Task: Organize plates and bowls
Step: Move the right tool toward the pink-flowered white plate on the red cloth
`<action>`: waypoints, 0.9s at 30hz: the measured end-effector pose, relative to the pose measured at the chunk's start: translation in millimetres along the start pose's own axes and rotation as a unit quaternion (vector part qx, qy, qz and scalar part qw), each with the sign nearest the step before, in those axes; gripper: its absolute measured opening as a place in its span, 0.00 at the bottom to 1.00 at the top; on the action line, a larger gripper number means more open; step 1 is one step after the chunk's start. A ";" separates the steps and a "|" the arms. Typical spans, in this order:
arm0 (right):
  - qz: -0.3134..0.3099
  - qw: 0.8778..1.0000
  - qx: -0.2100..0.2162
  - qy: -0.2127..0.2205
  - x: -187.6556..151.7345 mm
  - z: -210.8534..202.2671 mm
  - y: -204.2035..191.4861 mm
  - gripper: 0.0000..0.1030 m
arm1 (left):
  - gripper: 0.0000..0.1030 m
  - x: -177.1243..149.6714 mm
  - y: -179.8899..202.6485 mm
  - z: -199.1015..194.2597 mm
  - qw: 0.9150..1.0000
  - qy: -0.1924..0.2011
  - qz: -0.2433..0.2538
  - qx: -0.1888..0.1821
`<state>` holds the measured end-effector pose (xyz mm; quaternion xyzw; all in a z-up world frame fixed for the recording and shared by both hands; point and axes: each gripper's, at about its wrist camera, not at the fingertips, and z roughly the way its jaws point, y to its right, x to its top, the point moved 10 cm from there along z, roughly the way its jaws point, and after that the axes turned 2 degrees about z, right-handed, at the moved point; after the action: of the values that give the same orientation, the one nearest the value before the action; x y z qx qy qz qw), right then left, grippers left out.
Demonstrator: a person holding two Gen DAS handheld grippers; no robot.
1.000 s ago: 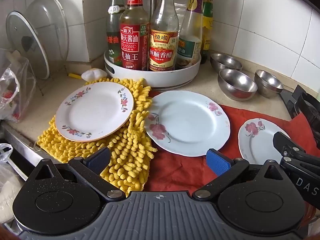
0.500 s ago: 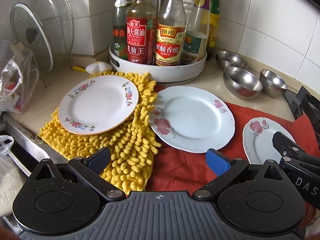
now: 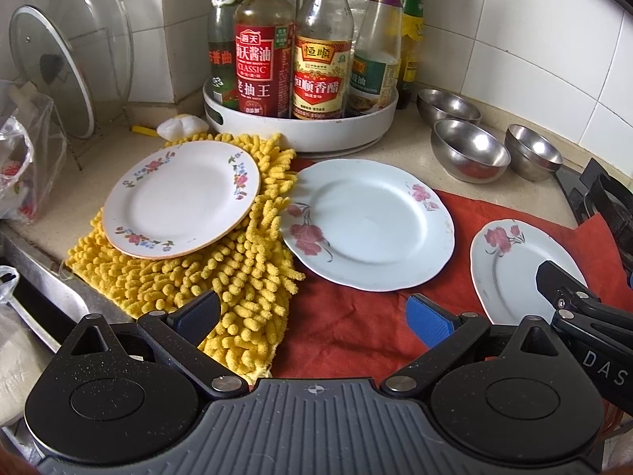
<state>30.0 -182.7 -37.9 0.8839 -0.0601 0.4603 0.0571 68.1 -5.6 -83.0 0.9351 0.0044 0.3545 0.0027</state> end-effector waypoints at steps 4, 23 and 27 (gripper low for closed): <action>0.005 1.000 -0.005 -0.004 -2.5 -0.1 5.9 0.98 | 0.98 -2.1 6.8 0.8 1.000 -0.008 -0.003 -0.014; 0.035 0.998 -0.040 -0.030 -19.7 0.1 35.5 0.98 | 0.98 -9.8 41.5 12.6 0.998 -0.025 0.029 -0.049; 0.039 0.997 -0.048 -0.042 -24.7 3.1 48.1 0.98 | 0.98 -11.7 58.1 17.1 0.996 -0.036 0.031 -0.069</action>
<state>10.8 -229.3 -57.8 0.8955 -0.1190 0.4215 0.0784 71.1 -63.9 -103.0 0.9444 -0.0489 0.3201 0.0569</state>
